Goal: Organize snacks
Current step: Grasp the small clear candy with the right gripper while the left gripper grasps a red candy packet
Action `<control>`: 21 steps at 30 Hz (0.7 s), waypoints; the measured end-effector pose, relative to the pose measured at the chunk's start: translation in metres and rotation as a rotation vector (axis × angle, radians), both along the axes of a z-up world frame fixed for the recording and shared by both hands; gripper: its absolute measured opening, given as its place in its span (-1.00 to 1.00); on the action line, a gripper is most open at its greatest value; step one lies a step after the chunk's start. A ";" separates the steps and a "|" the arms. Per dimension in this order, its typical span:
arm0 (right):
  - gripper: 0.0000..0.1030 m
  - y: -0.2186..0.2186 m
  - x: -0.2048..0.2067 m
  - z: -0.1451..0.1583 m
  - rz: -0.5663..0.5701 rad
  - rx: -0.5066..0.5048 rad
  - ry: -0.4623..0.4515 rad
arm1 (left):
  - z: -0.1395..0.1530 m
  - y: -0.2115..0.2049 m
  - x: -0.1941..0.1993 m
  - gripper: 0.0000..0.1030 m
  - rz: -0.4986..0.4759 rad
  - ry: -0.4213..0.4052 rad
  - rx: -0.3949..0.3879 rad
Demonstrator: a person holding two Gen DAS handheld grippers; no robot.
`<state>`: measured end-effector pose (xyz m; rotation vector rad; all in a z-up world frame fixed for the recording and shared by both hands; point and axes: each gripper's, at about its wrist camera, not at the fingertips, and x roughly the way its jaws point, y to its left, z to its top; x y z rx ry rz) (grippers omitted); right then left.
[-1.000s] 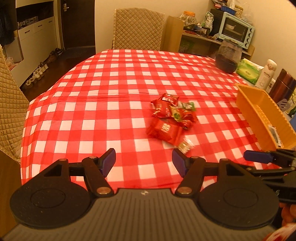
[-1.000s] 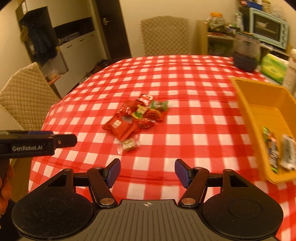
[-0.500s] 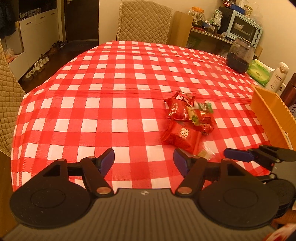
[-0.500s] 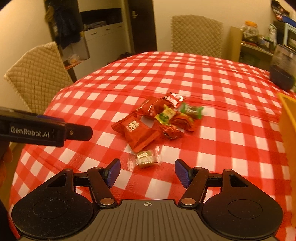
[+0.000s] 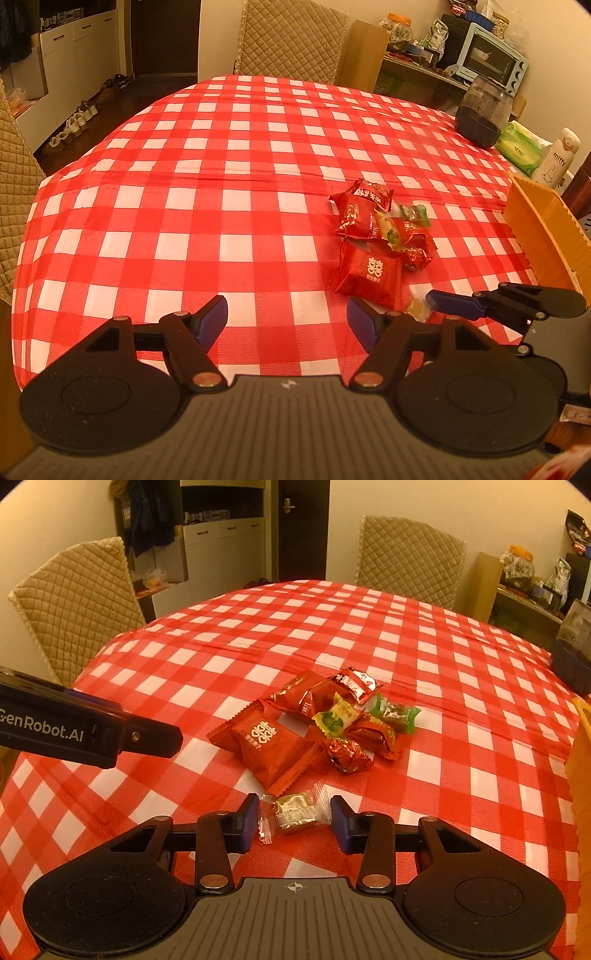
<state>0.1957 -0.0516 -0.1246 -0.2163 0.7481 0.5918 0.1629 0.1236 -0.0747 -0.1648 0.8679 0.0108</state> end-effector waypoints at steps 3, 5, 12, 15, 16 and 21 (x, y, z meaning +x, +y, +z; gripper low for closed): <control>-0.30 -0.005 -0.002 0.002 -0.014 -0.001 0.001 | 0.000 -0.003 0.001 0.33 -0.013 0.000 0.002; -0.31 -0.010 -0.003 0.004 -0.029 0.003 0.001 | 0.000 -0.006 0.003 0.33 -0.025 0.001 0.008; -0.31 -0.041 -0.005 0.012 -0.142 0.020 -0.010 | -0.002 -0.026 0.017 0.33 -0.119 -0.022 0.051; -0.31 -0.058 -0.002 0.013 -0.198 0.030 0.001 | -0.006 -0.038 0.026 0.33 -0.160 -0.035 0.083; -0.31 -0.063 -0.001 0.013 -0.212 0.030 0.003 | -0.007 -0.042 0.029 0.33 -0.170 -0.038 0.088; -0.31 -0.079 0.000 0.015 -0.250 0.033 0.007 | -0.014 -0.061 0.037 0.30 -0.224 -0.051 0.114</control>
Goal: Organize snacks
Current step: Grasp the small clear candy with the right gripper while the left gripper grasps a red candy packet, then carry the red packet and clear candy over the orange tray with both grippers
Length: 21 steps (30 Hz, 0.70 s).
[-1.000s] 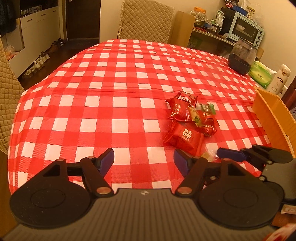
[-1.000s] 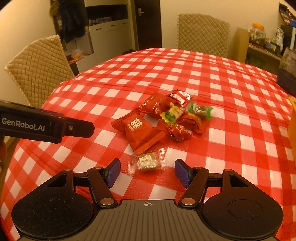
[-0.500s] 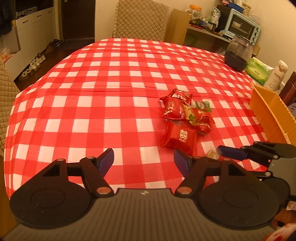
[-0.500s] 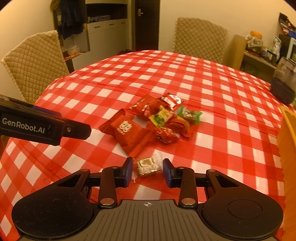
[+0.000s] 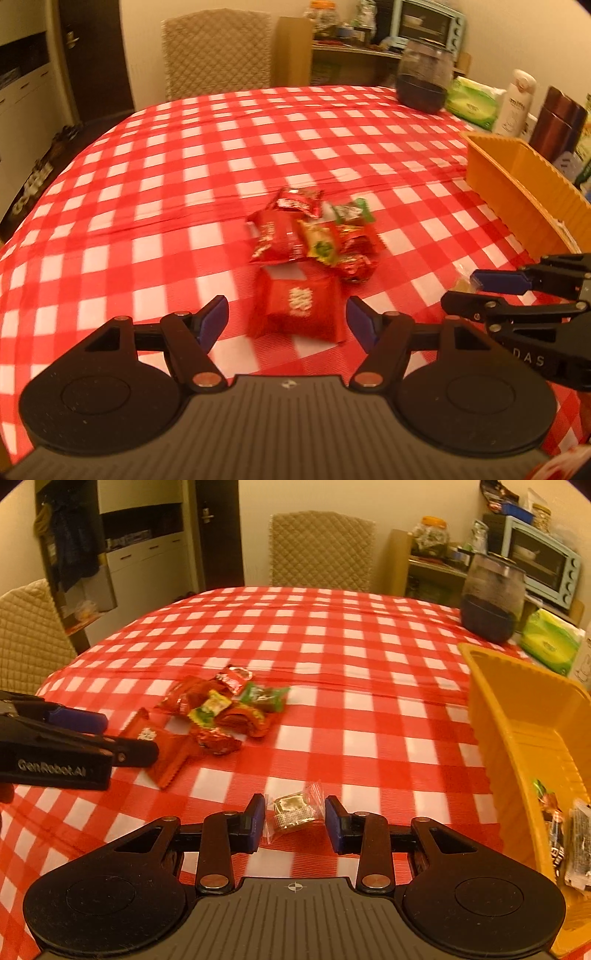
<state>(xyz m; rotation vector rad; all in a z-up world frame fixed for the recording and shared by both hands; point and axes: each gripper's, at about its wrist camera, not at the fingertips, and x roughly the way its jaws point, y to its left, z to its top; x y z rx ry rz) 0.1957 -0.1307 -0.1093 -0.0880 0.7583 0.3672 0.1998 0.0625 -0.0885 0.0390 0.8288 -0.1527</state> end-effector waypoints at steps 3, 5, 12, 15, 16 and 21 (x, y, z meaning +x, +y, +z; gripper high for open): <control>-0.31 -0.002 0.001 0.001 -0.007 0.005 0.000 | -0.006 -0.010 0.004 0.29 -0.016 -0.002 0.019; -0.31 -0.002 0.001 0.001 -0.007 0.006 0.000 | -0.008 -0.015 0.006 0.29 -0.018 -0.004 0.030; -0.31 -0.001 0.000 0.000 -0.019 0.014 0.004 | -0.020 -0.026 0.014 0.19 -0.025 -0.007 0.099; -0.31 -0.003 0.000 0.002 -0.025 0.017 -0.001 | -0.021 -0.024 0.015 -0.01 -0.016 -0.010 0.082; -0.31 -0.003 0.000 0.002 -0.026 0.017 -0.002 | -0.020 -0.024 0.015 -0.12 -0.014 -0.013 0.083; -0.32 -0.004 -0.003 0.004 -0.035 0.021 -0.005 | -0.017 -0.023 0.011 -0.56 -0.019 -0.003 0.065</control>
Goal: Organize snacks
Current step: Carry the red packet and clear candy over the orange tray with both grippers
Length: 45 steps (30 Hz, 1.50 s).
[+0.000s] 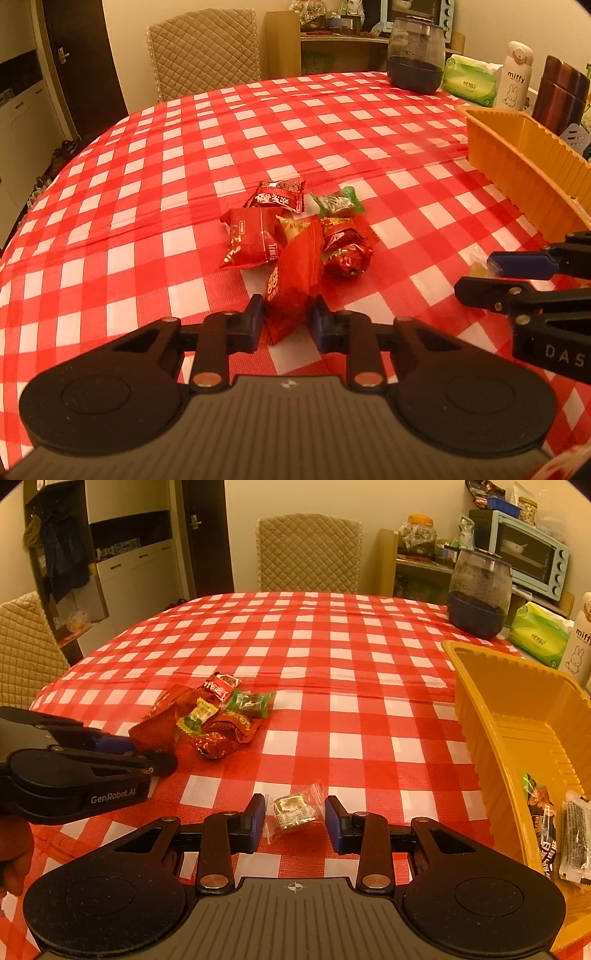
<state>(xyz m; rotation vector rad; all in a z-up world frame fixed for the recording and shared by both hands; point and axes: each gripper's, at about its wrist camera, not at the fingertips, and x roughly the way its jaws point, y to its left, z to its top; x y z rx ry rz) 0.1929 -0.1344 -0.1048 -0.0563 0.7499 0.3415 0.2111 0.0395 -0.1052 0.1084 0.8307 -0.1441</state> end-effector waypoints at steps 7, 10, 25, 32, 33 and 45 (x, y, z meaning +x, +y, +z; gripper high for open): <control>-0.32 -0.003 -0.008 0.005 -0.003 0.007 -0.007 | 0.006 -0.002 -0.016 -0.68 0.000 -0.002 0.010; -0.32 -0.005 -0.013 0.008 -0.005 0.010 -0.009 | 0.011 -0.004 -0.025 -0.69 -0.004 -0.002 0.009; -0.31 -0.032 -0.055 0.035 -0.045 0.023 -0.031 | 0.052 -0.027 -0.076 -0.69 0.010 -0.013 -0.049; -0.31 -0.053 -0.082 0.057 -0.093 0.040 -0.057 | 0.074 -0.049 -0.098 -0.69 0.011 -0.028 -0.087; -0.31 -0.056 -0.085 0.060 -0.101 0.045 -0.061 | 0.077 -0.052 -0.101 -0.69 0.012 -0.030 -0.093; -0.31 -0.108 -0.115 0.092 -0.219 0.069 -0.107 | 0.105 -0.100 -0.117 -0.69 -0.052 -0.053 -0.140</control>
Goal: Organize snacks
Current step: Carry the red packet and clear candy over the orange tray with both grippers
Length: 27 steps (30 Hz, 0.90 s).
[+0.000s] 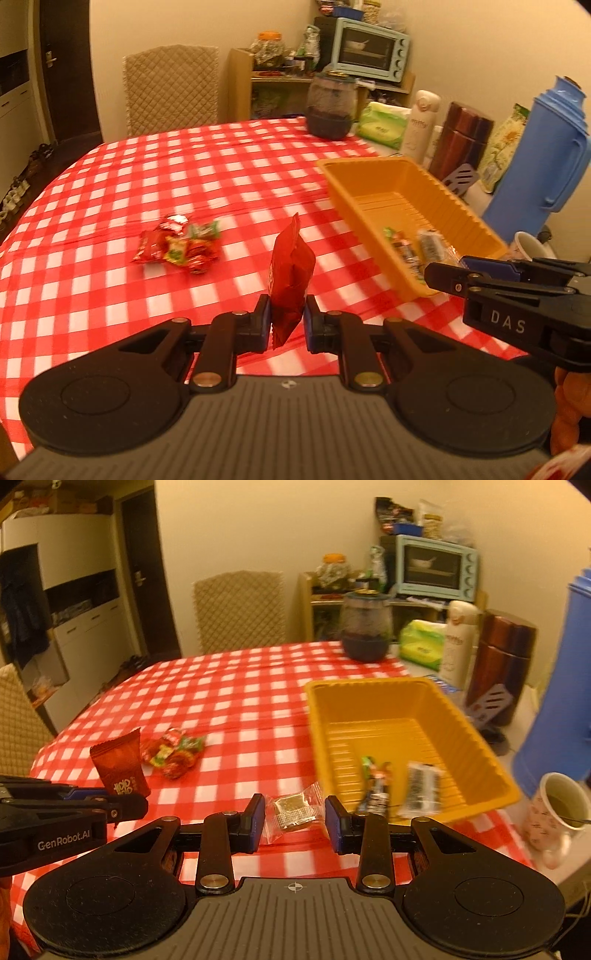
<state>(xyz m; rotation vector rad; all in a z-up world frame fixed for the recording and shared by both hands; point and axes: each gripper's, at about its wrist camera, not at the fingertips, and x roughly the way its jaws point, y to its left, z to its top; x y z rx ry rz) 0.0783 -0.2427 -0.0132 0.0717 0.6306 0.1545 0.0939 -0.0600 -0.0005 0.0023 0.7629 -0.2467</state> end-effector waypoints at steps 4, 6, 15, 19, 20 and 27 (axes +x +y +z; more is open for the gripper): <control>-0.31 -0.023 -0.005 0.006 -0.053 0.009 -0.004 | 0.007 -0.020 0.002 -0.69 -0.034 -0.007 -0.015; -0.31 -0.034 -0.006 0.009 -0.077 0.013 -0.003 | 0.011 -0.030 0.003 -0.69 -0.052 -0.011 -0.023; -0.31 -0.074 -0.010 0.013 -0.159 0.027 -0.003 | 0.017 -0.071 0.015 -0.69 -0.117 -0.013 -0.045; -0.31 -0.088 -0.009 0.012 -0.181 0.032 -0.002 | 0.018 -0.085 0.019 -0.69 -0.139 -0.011 -0.051; -0.31 -0.091 -0.007 0.012 -0.186 0.033 -0.002 | 0.019 -0.088 0.019 -0.69 -0.145 -0.011 -0.051; -0.31 -0.111 0.003 0.007 -0.212 0.037 0.006 | 0.017 -0.110 0.033 -0.69 -0.176 -0.008 -0.049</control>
